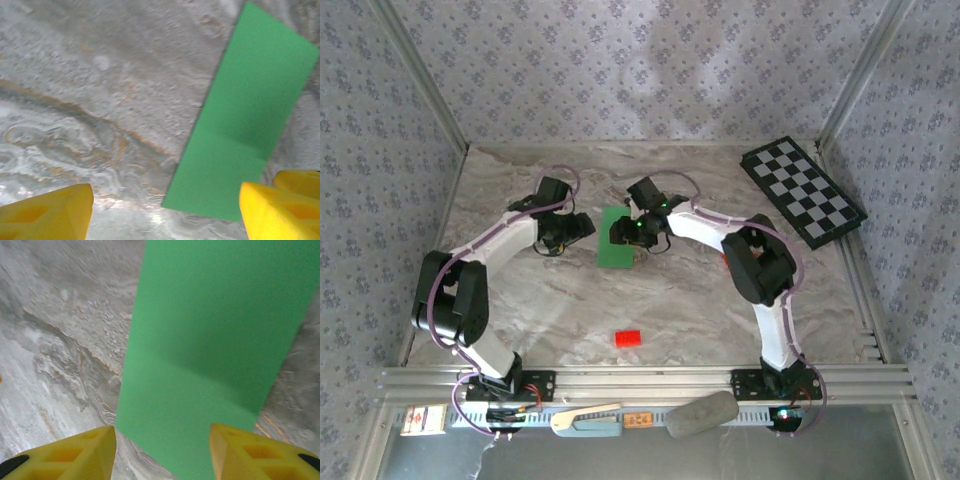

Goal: Fold a paper plane with a square sheet of paper (pick it up from the middle)
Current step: Third fold the triangle at the center of the table.

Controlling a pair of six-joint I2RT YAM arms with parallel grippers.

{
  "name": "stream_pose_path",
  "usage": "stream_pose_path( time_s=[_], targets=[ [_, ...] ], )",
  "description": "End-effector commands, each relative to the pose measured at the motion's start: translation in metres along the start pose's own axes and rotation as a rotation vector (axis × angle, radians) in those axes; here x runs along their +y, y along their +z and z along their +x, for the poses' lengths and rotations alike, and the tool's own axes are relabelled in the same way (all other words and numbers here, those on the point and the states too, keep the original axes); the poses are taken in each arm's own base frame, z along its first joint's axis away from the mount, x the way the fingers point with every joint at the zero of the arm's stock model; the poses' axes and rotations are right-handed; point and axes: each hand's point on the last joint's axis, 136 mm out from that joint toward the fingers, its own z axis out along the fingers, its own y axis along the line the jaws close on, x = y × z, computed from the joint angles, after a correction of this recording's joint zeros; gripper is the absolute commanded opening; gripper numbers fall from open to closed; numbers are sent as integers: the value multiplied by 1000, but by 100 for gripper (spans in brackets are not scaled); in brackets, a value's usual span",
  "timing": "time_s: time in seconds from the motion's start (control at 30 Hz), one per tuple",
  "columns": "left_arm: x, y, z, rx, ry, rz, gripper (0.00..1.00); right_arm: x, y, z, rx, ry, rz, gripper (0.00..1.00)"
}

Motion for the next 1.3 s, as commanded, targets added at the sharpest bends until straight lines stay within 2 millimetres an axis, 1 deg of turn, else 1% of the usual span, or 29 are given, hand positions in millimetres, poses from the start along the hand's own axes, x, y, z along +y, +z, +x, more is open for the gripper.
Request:
stream_pose_path(
  time_s=[0.0, 0.1, 0.23, 0.3, 0.37, 0.4, 0.43, 0.47, 0.5, 0.6, 0.63, 0.67, 0.7, 0.77, 0.87, 0.97, 1.13, 1.27],
  targets=[
    [-8, -11, -5, -26, -35, 74, 78, -5, 9, 4, 64, 14, 22, 54],
    [-4, -5, -2, -2, -54, 91, 78, -16, 15, 11, 103, 10, 60, 53],
    [-9, 1, 3, 37, -44, 127, 77, -38, 17, 30, 179, -22, 117, 53],
    [-13, 5, 8, 73, -25, 153, 76, -58, 13, 48, 245, -46, 156, 53],
    [-19, 8, 12, 97, -10, 186, 75, -78, 7, 62, 283, -74, 184, 53],
    [-21, 9, 14, 112, -4, 205, 75, -87, 2, 66, 295, -85, 196, 53],
    [-24, 10, 16, 122, 1, 224, 75, -91, -2, 67, 297, -94, 195, 53],
    [-27, 11, 19, 134, 4, 246, 75, -94, -8, 66, 295, -97, 184, 52],
    [-29, 13, 22, 147, 3, 264, 75, -90, -14, 62, 287, -91, 155, 52],
    [-35, 16, 33, 178, -12, 306, 75, -58, -32, 38, 203, -62, 26, 52],
    [-37, 18, 36, 187, -19, 314, 75, -49, -37, 29, 165, -52, 8, 51],
    [-38, 19, 41, 202, -28, 320, 75, -43, -42, 21, 123, -37, 2, 52],
    [-40, 21, 46, 215, -35, 325, 74, -42, -46, 15, 91, -14, 6, 51],
    [-45, 23, 56, 236, -45, 331, 74, -49, -48, 10, 49, 31, 47, 50],
    [-52, 28, 72, 270, -57, 339, 72, -62, -42, 16, 47, 76, 82, 48],
    [-57, 33, 82, 284, -75, 347, 67, -67, -33, 23, 78, 94, 83, 46],
    [-65, 41, 89, 292, -93, 357, 56, -82, -22, 32, 105, 120, 121, 45],
    [-68, 48, 96, 307, -93, 350, 51, -93, -14, 39, 120, 155, 137, 45]
  ],
)
